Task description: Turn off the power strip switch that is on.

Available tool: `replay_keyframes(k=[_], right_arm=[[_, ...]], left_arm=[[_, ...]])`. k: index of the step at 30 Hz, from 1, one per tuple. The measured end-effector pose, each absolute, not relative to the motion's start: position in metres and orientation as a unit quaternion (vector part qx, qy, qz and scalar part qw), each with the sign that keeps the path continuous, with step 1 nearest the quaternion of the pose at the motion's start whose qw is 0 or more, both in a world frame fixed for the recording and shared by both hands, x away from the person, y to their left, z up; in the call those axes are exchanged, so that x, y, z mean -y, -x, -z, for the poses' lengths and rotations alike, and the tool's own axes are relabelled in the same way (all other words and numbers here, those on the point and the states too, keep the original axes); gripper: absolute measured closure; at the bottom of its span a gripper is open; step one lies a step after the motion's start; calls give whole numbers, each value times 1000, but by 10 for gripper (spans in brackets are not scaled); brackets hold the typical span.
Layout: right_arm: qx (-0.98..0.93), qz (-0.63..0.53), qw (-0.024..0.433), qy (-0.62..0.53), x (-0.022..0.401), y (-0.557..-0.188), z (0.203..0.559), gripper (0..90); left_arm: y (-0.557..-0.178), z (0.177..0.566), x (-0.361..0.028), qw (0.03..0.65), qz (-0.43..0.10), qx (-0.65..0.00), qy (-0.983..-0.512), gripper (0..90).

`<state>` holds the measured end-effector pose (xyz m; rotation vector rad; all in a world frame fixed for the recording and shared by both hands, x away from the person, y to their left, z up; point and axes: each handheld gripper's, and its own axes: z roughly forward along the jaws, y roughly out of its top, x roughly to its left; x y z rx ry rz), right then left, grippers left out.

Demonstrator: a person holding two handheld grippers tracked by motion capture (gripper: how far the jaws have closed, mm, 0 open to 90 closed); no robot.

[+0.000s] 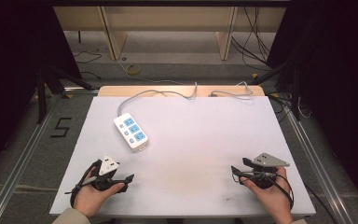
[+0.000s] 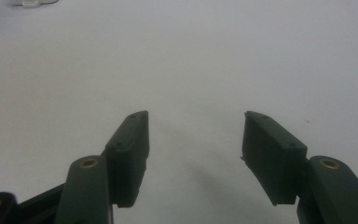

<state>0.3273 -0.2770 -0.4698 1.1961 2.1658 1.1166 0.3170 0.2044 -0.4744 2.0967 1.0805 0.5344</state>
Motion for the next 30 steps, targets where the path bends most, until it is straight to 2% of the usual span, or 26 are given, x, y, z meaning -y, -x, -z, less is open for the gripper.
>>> replay_keyframes(k=[4,5,6,9,10,11,12,14,30], right_arm=[[-778,-403,215,-431,277,-326,469,424],[-778,-402,216,-431,276,-326,469,424],[-780,-403,216,-428,275,-326,468,424],[-783,-402,216,-424,273,-326,468,424],[-783,-402,216,-424,273,-326,468,424],[-783,-403,215,-422,272,-326,469,424],[-784,-403,217,-420,272,-327,469,424],[-784,-403,216,-421,272,-327,469,424],[-783,-403,221,-419,272,-327,470,422]], left_arm=[[-317,474,-203,354,-203,-416,-813,393],[-316,474,-203,348,-203,-417,-815,434],[-316,473,-203,346,-203,-417,-816,552],[-316,471,-204,341,-208,-417,-816,713],[-316,470,-204,338,-211,-416,-817,713],[-317,469,-204,331,-216,-418,-818,821],[-317,469,-204,331,-216,-418,-818,868],[-318,468,-203,325,-216,-421,-819,893],[-332,460,-196,314,-210,-443,-813,896]])
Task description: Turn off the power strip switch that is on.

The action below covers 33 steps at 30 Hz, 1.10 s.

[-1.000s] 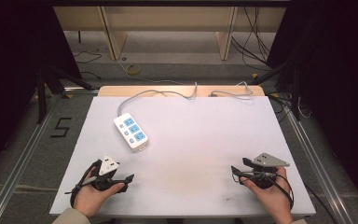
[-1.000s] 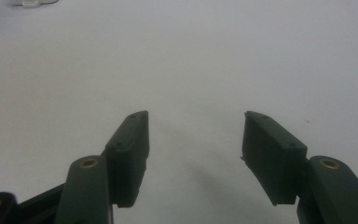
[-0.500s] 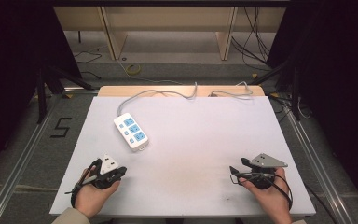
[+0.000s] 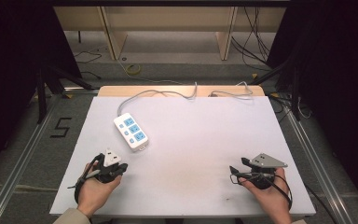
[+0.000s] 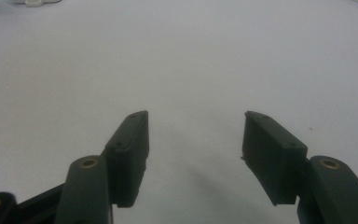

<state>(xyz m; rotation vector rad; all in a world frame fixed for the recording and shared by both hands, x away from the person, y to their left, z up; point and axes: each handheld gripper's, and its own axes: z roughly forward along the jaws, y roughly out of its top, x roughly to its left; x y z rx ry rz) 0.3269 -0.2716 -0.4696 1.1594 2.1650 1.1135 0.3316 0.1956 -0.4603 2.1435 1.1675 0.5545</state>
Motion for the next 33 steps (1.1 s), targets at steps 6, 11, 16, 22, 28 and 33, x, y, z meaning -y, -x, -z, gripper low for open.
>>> replay_keyframes(k=[6,11,16,22,28,33], right_arm=[[-782,-405,219,-419,271,-326,470,421],[-782,-405,219,-419,271,-326,469,421],[-782,-407,219,-418,271,-325,468,421],[-783,-407,218,-417,271,-325,468,421],[-782,-408,219,-418,271,-325,468,421],[-781,-409,221,-418,271,-325,468,421]], left_arm=[[-337,457,-196,312,-211,-447,-811,896],[-343,455,-197,308,-211,-458,-807,897],[-348,454,-197,308,-209,-461,-806,897],[-355,452,-195,306,-214,-464,-803,896],[-361,451,-194,304,-217,-467,-802,896],[-365,449,-194,300,-220,-467,-802,896]])
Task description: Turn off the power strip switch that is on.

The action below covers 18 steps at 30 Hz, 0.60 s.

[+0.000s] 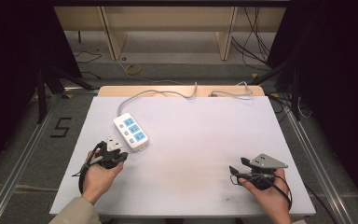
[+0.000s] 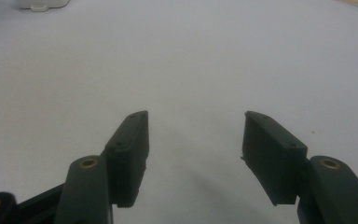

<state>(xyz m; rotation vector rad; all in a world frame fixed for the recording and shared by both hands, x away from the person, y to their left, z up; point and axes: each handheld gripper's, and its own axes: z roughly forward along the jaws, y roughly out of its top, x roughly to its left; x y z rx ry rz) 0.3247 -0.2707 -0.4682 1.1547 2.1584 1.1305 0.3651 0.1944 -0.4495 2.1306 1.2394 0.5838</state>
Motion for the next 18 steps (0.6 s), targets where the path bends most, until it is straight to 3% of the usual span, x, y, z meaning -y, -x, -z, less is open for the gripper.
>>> replay_keyframes(k=[18], right_arm=[[-781,-409,221,-417,271,-324,468,422]], left_arm=[[-376,445,-194,294,-226,-467,-803,897]])
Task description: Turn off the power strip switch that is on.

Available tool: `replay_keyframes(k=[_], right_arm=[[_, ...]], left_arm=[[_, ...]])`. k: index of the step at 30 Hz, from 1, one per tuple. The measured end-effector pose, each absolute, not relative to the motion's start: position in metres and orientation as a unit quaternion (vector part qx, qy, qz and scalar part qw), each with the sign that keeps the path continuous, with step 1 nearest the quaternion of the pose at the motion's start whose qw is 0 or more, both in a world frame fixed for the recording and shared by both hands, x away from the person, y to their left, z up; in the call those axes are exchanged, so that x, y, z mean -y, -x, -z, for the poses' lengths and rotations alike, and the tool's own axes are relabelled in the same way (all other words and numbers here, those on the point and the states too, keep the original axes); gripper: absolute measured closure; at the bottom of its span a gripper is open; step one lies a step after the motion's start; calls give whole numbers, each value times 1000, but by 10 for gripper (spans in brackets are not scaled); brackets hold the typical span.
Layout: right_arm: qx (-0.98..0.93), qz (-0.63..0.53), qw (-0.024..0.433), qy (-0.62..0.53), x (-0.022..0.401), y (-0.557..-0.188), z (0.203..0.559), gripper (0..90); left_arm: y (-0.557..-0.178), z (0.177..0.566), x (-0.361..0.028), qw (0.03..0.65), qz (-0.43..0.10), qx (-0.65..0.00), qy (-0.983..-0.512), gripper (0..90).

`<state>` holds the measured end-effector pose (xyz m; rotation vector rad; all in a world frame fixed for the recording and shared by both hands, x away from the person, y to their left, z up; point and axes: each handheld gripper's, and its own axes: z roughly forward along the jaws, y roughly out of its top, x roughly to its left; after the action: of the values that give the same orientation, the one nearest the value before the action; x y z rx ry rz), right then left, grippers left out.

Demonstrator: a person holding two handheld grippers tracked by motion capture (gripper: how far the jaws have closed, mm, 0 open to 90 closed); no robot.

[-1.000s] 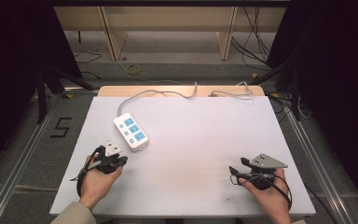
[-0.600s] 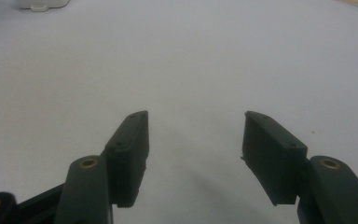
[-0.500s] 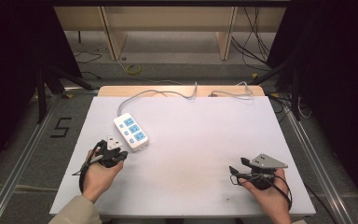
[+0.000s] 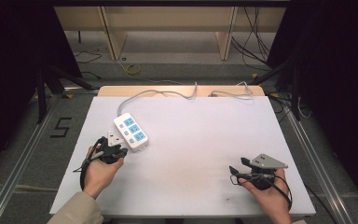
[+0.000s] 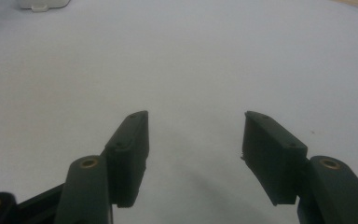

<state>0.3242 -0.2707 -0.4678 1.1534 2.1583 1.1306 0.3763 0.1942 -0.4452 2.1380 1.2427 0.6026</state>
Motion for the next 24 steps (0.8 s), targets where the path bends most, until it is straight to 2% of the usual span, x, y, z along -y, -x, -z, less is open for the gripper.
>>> replay_keyframes(k=[24], right_arm=[[-787,-415,215,-403,268,-322,468,421]], left_arm=[[-391,441,-189,296,-226,-469,-801,897]])
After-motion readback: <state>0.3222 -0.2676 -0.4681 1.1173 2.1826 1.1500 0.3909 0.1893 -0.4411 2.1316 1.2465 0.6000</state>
